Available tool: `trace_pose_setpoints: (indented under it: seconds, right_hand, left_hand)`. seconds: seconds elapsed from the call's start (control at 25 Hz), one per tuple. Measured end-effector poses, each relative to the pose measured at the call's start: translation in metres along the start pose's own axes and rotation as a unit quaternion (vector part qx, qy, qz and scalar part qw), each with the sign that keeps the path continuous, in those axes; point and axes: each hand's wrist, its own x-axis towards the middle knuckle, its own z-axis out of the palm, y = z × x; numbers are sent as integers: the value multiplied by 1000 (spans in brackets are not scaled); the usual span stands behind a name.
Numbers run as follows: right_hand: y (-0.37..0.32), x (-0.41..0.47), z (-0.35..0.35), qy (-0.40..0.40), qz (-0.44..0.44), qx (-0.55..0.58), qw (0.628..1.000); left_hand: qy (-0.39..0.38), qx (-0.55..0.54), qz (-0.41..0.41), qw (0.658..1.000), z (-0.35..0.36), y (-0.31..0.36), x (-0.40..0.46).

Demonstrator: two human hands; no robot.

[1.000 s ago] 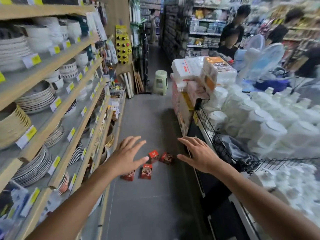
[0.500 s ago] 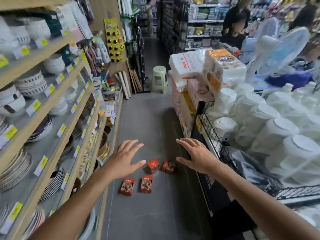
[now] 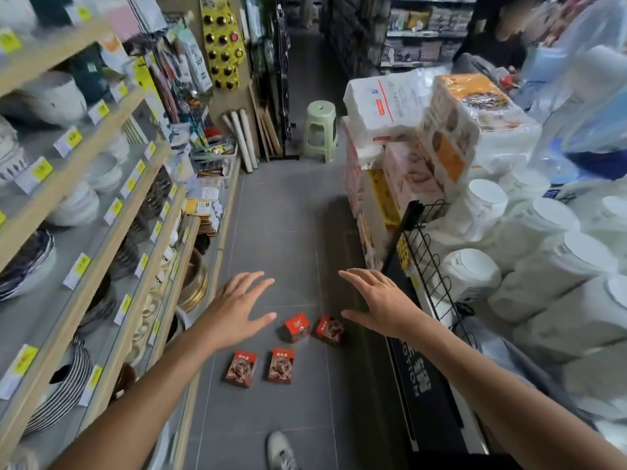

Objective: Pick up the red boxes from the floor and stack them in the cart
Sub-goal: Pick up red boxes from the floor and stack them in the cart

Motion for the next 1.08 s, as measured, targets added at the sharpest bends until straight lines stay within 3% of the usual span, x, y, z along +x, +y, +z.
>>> trace_pose_setpoints:
  seconds: [0.32,0.6,0.76,1.08]
  right_hand:
    - [3,125,14,-58,0,-6,998]
    - [30,219,45,-103,-26,15,994]
    - [58,280,88,-167,-56,24,984]
    - [124,375,233,-257,-74,30,963]
  left_hand:
    - [9,-42,-4,999,6,-82,88]
    - [13,-85,-62,994,35,-127,135]
    - [-20,-88,-101,991,69,-153,170]
    - [9,-125,-176,976,206,-209,234]
